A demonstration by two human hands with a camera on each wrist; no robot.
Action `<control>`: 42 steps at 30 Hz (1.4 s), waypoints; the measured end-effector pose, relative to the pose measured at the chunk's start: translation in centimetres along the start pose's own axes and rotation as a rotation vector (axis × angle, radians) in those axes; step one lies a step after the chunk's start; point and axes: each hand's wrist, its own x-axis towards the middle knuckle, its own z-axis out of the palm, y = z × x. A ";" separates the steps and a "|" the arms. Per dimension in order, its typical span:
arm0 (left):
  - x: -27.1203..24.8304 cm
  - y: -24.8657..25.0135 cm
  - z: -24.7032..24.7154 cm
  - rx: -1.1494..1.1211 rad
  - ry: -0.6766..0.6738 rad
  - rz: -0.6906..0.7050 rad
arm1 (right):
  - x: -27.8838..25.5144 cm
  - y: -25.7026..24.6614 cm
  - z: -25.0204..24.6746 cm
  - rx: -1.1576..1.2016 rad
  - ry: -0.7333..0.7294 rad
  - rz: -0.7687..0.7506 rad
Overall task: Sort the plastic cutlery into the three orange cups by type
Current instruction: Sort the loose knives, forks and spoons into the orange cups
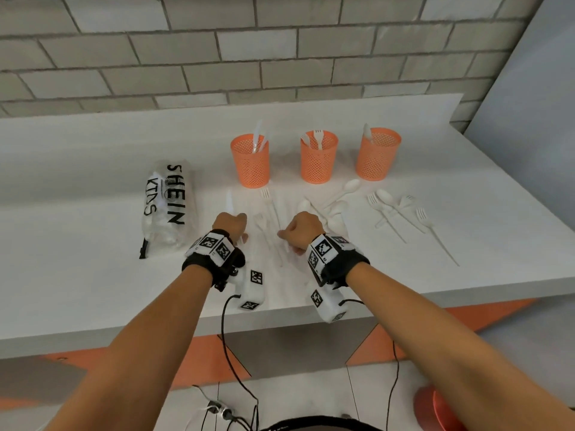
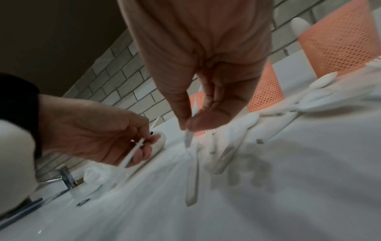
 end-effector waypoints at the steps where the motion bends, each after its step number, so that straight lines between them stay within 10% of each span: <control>1: -0.5 0.5 0.5 -0.136 -0.031 -0.001 | -0.2 0.0 -0.1 0.088 -0.016 -0.002; 11: -4.2 3.4 7.7 -0.028 -0.241 0.152 | -2.6 2.7 -4.8 0.097 -0.119 -0.090; 24: -6.3 4.6 18.1 0.601 -0.142 0.410 | -0.2 15.5 -14.9 -0.073 0.243 0.234; 42: -5.3 5.6 20.8 0.920 0.034 0.374 | 4.2 13.6 -12.7 0.207 -0.089 0.085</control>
